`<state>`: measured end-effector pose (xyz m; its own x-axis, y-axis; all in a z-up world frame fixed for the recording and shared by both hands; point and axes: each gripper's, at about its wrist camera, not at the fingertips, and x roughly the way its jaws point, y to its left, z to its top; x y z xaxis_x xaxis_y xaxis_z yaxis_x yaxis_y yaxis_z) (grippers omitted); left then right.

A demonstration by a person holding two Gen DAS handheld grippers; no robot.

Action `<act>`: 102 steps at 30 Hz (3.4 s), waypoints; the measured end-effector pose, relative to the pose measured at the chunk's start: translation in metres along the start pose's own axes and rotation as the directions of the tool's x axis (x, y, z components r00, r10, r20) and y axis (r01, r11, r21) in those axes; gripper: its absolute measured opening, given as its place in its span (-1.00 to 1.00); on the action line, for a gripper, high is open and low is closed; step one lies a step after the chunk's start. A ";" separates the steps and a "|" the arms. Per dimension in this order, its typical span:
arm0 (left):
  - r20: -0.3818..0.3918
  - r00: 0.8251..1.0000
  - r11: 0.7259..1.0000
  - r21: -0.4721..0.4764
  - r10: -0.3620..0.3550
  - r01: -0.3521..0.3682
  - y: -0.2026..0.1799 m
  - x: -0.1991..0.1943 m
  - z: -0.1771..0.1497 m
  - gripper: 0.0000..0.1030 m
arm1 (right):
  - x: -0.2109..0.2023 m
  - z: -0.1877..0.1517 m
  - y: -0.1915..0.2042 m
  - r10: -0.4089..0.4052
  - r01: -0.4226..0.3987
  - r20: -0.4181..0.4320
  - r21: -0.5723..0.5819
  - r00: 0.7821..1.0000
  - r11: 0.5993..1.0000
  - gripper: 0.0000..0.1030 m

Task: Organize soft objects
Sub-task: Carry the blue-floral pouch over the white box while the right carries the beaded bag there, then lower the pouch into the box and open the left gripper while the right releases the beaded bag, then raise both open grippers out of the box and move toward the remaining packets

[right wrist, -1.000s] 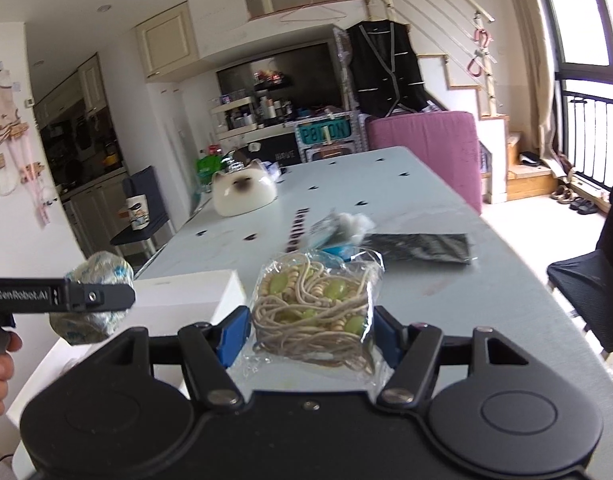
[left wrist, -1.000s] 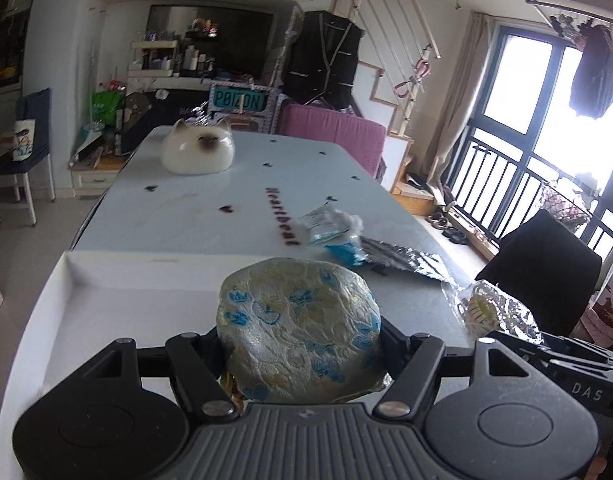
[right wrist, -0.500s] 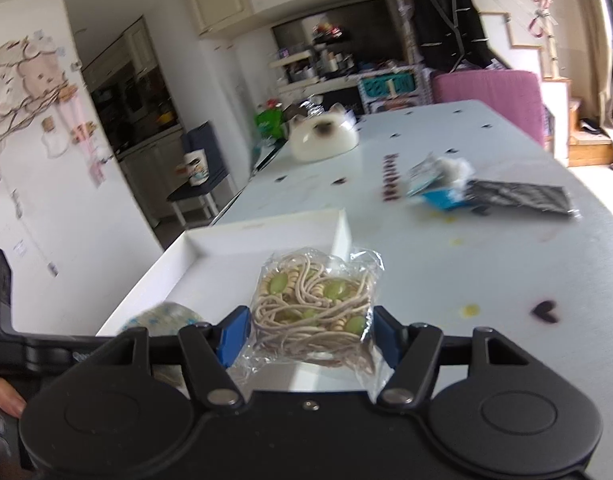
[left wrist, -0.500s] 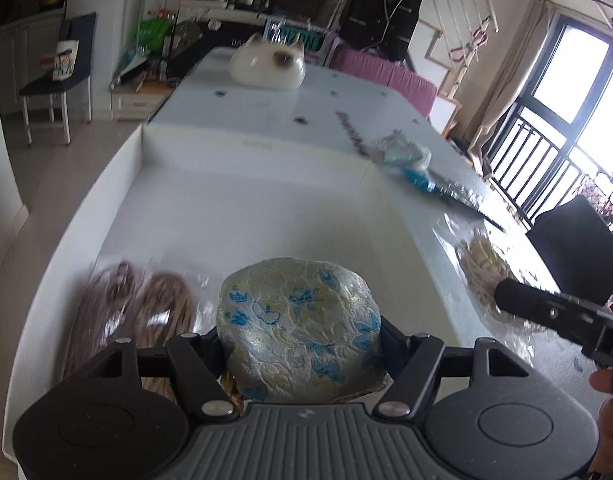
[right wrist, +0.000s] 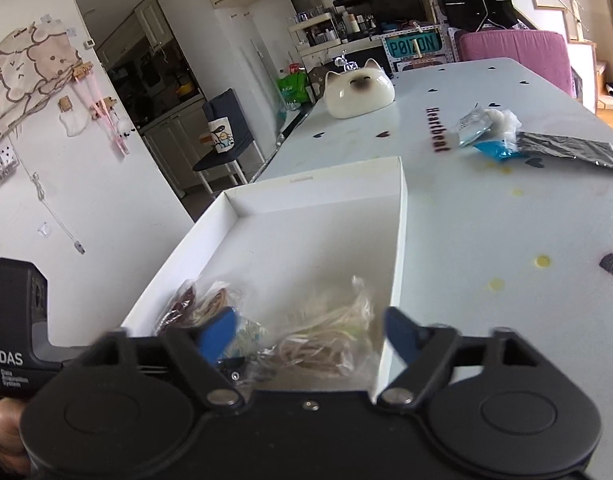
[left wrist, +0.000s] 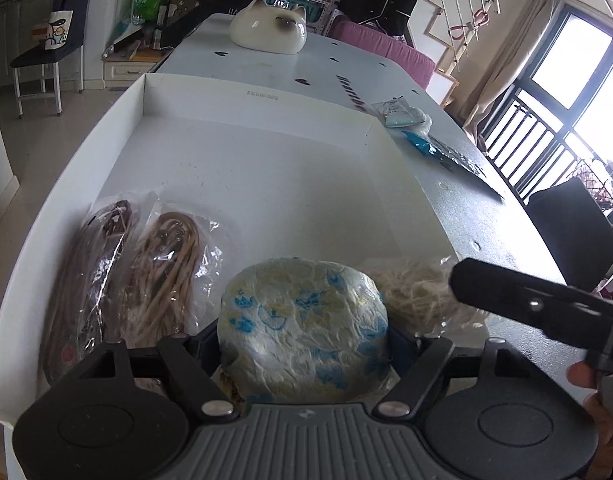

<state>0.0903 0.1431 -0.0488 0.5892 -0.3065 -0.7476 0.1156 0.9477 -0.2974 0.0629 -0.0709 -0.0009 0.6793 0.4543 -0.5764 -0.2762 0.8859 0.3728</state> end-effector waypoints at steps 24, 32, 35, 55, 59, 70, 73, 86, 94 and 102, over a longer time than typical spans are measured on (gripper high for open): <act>0.121 0.990 0.997 0.003 0.076 -0.077 -0.004 -0.022 0.028 -0.11 | 0.038 0.000 0.007 0.028 -0.041 -0.126 -0.105 0.992 0.994 -0.68; 0.011 0.995 0.990 0.096 0.103 -0.104 -0.006 0.001 0.008 -0.13 | 0.026 -0.013 0.009 0.038 -0.068 -0.177 -0.172 0.984 0.983 -0.68; 0.004 0.995 0.987 0.126 0.104 -0.103 -0.008 -0.002 0.003 -0.13 | 0.022 -0.017 0.009 0.042 -0.073 -0.181 -0.172 0.983 0.982 -0.68; 0.138 0.983 0.985 0.105 0.121 -0.135 -0.025 -0.044 0.012 0.40 | -0.026 -0.002 -0.006 -0.040 0.038 -0.011 -0.184 0.999 0.982 -0.19; 0.151 0.981 0.985 0.100 0.122 -0.138 -0.026 -0.051 0.009 0.63 | -0.031 -0.002 -0.009 -0.066 0.066 0.006 -0.186 0.998 0.980 0.07; 0.165 0.977 0.986 0.081 0.133 -0.147 -0.022 -0.060 0.001 1.00 | -0.042 -0.005 -0.009 -0.112 0.114 0.024 -0.185 0.993 0.976 0.78; 0.167 0.977 0.986 0.076 0.135 -0.150 -0.020 -0.063 -0.001 1.00 | -0.045 -0.007 -0.010 -0.118 0.121 0.026 -0.181 0.993 0.976 0.94; 0.169 0.976 0.985 0.075 0.140 -0.154 -0.017 -0.067 -0.008 1.00 | -0.055 -0.007 -0.019 -0.140 0.144 0.035 -0.171 0.990 0.975 1.00; 0.154 0.979 0.985 0.081 0.135 -0.149 -0.029 -0.065 -0.008 1.00 | -0.057 -0.005 -0.031 -0.141 0.145 0.036 -0.171 0.989 0.975 1.00; 0.147 0.981 0.985 0.099 0.123 -0.139 -0.050 -0.054 0.004 1.00 | -0.064 0.005 -0.054 -0.168 0.176 0.067 -0.145 0.984 0.974 1.00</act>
<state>0.0559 0.1126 0.0093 0.7101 -0.1708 -0.6831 0.1117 0.9852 -0.1302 0.0379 -0.1486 0.0196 0.7600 0.2919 -0.5807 -0.2480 0.9561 0.1560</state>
